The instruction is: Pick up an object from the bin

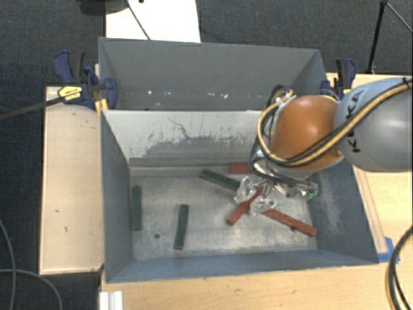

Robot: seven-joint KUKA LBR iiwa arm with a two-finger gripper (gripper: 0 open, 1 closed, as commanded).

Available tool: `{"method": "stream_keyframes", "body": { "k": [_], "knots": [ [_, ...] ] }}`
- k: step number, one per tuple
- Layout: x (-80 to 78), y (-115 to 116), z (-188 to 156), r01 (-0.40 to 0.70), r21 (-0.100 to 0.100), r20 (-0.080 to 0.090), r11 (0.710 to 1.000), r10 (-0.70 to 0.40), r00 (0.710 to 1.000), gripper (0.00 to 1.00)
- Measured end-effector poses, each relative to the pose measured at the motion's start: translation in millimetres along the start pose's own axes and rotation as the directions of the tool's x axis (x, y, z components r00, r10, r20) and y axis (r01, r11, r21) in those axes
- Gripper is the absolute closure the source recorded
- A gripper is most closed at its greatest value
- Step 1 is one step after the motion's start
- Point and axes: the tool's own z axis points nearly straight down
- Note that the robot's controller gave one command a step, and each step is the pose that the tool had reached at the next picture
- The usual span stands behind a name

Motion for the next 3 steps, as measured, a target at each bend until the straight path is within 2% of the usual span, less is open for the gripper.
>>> {"method": "stream_keyframes", "body": {
  "k": [1,2,3],
  "knots": [
    [0.0,0,0,-0.002,0.000,0.000,1.000,0.002,1.000,1.00],
    [1.1,0,-86,0.030,-0.008,-0.010,1.000,-0.030,0.999,0.00],
    [0.7,0,-101,0.035,-0.008,-0.010,0.999,-0.035,0.999,0.00]
  ]
}}
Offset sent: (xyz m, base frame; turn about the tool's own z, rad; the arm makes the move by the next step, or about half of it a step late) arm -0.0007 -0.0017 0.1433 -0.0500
